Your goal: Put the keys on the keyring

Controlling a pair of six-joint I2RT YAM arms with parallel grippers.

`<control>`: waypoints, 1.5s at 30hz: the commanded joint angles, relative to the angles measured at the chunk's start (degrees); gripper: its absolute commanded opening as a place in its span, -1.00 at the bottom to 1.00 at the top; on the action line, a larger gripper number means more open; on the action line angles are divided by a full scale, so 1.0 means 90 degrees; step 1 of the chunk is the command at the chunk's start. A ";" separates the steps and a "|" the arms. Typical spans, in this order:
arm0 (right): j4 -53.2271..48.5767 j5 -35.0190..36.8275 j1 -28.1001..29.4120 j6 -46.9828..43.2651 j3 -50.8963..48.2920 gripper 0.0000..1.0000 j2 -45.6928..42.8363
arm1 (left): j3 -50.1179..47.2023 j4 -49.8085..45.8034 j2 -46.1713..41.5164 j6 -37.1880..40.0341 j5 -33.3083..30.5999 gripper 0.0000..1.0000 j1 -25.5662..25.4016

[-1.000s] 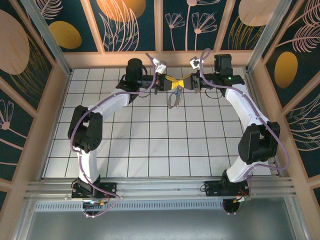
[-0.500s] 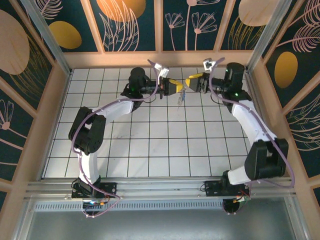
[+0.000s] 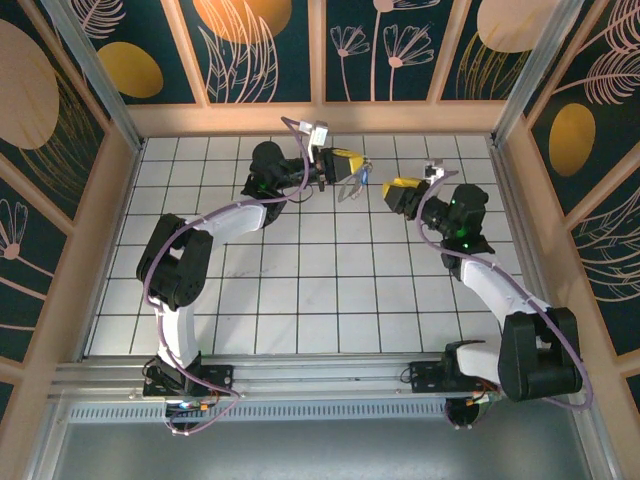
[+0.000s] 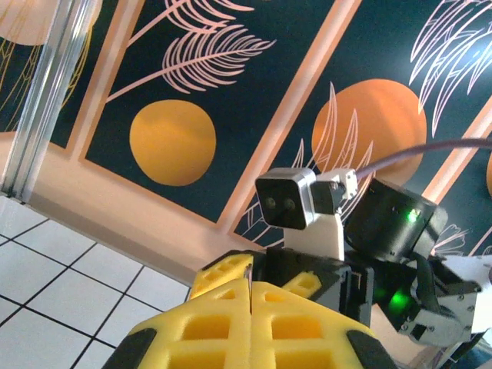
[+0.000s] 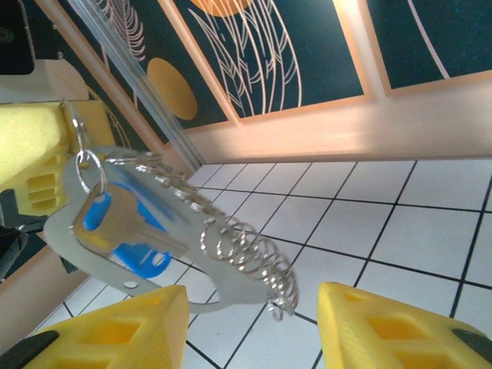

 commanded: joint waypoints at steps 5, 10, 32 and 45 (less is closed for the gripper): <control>0.0733 0.0496 0.0660 -0.0347 0.0019 0.00 -0.0141 | -0.0036 0.0585 -0.0256 -0.0328 -0.0196 -1.00 0.0024; 0.0680 0.0633 0.0870 -0.0467 0.0270 0.00 0.0026 | -0.0004 0.0581 -0.0253 -0.0345 -0.0176 -1.00 0.0019; 0.0423 0.0576 0.1195 -0.0825 0.0911 -0.84 0.0630 | 0.0030 0.0598 -0.0256 -0.0366 -0.0137 -1.00 0.0022; -0.0130 0.0126 0.1441 -0.1166 0.1180 -1.00 0.0623 | 0.0044 0.0681 -0.0252 -0.0419 -0.0147 -1.00 0.0027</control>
